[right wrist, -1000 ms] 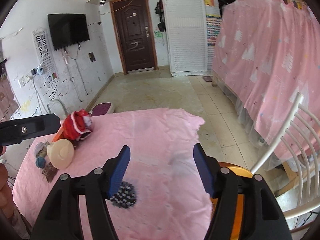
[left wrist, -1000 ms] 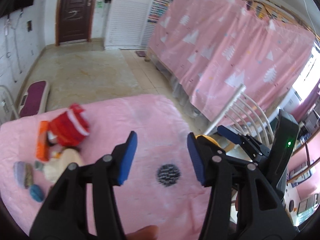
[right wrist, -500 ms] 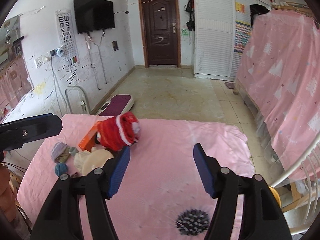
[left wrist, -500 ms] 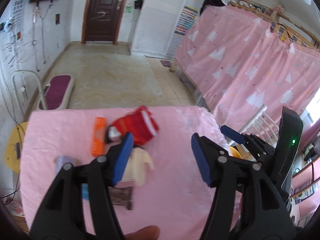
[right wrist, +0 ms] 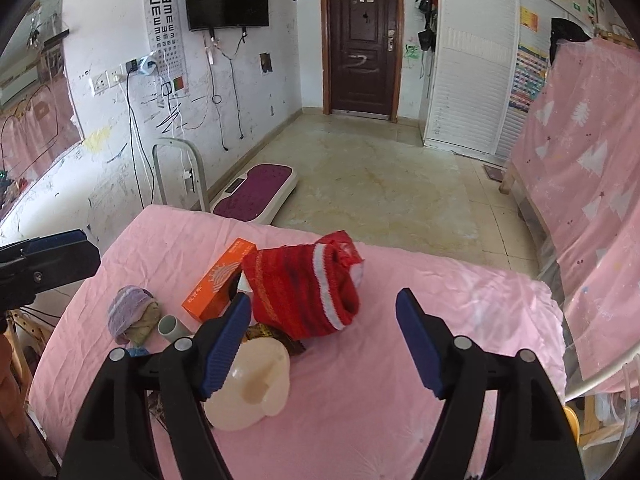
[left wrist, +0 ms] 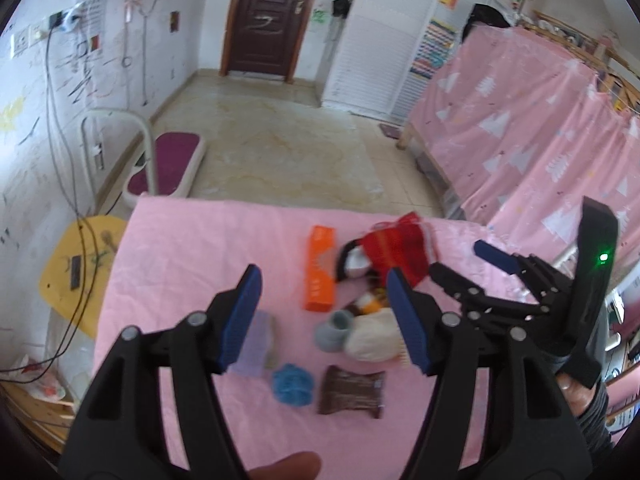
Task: Collect trash
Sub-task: 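Move both open tools back over the table clutter, then grasp the purple cloth with the left tool while the right tool grasps the red knit hat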
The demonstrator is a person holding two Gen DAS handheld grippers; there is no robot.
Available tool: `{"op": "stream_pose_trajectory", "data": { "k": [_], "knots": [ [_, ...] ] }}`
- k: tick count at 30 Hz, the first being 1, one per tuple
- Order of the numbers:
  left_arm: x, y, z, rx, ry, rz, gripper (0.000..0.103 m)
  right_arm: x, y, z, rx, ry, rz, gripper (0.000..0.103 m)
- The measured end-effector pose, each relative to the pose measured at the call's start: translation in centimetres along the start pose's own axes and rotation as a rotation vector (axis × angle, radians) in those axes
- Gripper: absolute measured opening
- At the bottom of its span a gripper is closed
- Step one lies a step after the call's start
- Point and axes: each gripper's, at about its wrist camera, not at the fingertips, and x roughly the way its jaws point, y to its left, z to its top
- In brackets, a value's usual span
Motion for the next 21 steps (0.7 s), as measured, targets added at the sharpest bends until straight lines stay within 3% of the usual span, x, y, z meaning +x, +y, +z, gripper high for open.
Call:
{"op": "stream_pose_trajectory", "data": {
  "k": [7, 9, 21],
  "knots": [
    [2.4, 2.9, -0.8, -0.019, 0.058, 0.089, 0.063, 2.1, 1.4, 0.5, -0.039, 0.02, 0.003, 0.066],
    [3.0, 3.2, -1.1, -0.008, 0.072, 0.111, 0.07, 2.7, 1.7, 0.5, -0.053, 0.022, -0.009, 0.066],
    [6.4, 4.3, -3.0, 0.039, 0.16, 0.186, 0.07, 4.9, 2.4, 0.5, -0.093, 0.052, -0.004, 0.066]
  ]
}}
